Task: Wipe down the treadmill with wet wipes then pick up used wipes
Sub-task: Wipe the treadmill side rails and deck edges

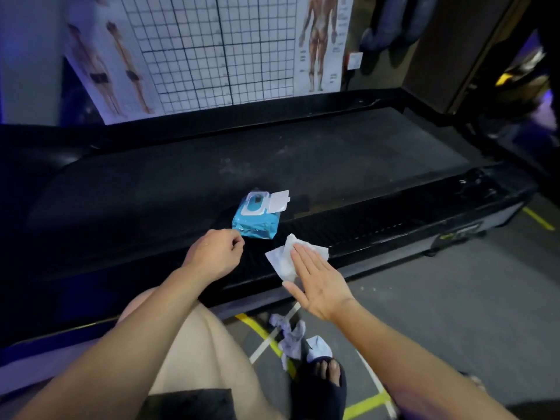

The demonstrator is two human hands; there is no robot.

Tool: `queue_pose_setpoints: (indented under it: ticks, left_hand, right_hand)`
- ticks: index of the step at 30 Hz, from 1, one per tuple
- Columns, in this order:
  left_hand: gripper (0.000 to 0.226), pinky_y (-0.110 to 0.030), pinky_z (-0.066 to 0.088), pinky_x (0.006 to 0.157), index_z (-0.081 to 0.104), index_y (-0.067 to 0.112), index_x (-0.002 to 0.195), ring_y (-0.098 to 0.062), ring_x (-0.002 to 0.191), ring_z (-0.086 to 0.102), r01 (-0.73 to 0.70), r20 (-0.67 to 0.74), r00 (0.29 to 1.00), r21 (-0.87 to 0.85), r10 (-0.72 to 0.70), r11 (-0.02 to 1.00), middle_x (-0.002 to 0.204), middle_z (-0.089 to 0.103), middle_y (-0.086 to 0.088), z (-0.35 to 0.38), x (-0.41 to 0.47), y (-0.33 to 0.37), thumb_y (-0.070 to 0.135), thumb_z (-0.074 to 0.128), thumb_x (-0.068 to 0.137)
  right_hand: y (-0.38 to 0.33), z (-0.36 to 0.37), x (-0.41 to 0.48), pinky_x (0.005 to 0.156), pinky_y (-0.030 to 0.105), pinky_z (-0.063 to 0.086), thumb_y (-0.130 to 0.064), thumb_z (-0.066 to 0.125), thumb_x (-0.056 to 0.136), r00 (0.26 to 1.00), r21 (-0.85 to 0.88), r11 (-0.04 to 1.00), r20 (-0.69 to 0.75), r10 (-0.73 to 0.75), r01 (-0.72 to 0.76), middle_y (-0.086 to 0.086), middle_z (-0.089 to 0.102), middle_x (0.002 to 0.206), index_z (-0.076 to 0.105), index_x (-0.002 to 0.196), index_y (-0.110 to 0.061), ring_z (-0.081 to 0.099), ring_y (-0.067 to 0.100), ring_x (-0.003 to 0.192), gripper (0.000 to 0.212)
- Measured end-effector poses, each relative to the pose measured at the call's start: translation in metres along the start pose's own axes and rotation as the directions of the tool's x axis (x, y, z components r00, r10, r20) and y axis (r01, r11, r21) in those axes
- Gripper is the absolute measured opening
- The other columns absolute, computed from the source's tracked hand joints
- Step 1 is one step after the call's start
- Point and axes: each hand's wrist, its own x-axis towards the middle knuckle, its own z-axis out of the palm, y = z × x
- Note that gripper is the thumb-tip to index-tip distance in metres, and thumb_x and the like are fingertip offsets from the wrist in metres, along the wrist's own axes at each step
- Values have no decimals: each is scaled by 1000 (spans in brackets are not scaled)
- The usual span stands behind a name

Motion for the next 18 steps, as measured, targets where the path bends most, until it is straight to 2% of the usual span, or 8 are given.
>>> queue_pose_setpoints:
  ticks: [3, 6, 11, 15, 18]
  left_hand:
    - [22, -34, 52, 78, 72, 33, 105, -21, 96, 64, -35, 0, 999, 27, 35, 999, 99, 70, 6, 4, 1, 26, 37, 51, 99]
    - [21, -31, 45, 75, 69, 33, 109, -21, 99, 63, -79, 10, 997, 86, 78, 993, 102, 70, 7, 6, 3, 64, 35, 49, 102]
    - [23, -33, 48, 79, 70, 32, 107, -22, 102, 64, -89, 39, 996, 90, 86, 992, 106, 72, 6, 15, 30, 121, 31, 48, 99]
    - [21, -34, 53, 89, 70, 31, 99, -24, 109, 64, -6, 85, 996, -5, 6, 1000, 113, 72, 3, 25, 66, 165, 23, 51, 93]
    - [21, -39, 58, 94, 70, 28, 86, -29, 105, 70, 81, 143, 988, -184, -55, 980, 110, 75, -2, 41, 95, 209, 19, 51, 85]
  right_hand:
    - [37, -10, 0, 127, 38, 2, -71, -22, 88, 1000, -5, 1000, 9, 8, -8, 9, -8, 168, 2, 160, -5, -10, 19, 156, 101]
    - [75, -10, -11, 127, 38, 0, -73, -32, 81, 998, -37, 998, -29, 59, -60, 7, -14, 167, -4, 160, -6, -16, 17, 154, 108]
    - [141, -16, -25, 126, 32, -7, -74, -23, 84, 987, -6, 990, -79, 141, -142, 5, -9, 169, -1, 161, -7, -14, 16, 155, 104]
    - [189, -23, -25, 126, 34, -8, -69, -4, 95, 971, 5, 975, -89, 222, -223, 4, -6, 169, 3, 161, -7, -11, 13, 155, 90]
    - [226, -23, -26, 126, 33, -7, -73, -15, 89, 959, 11, 966, -113, 259, -260, 5, -2, 169, 6, 161, -8, -6, 14, 156, 99]
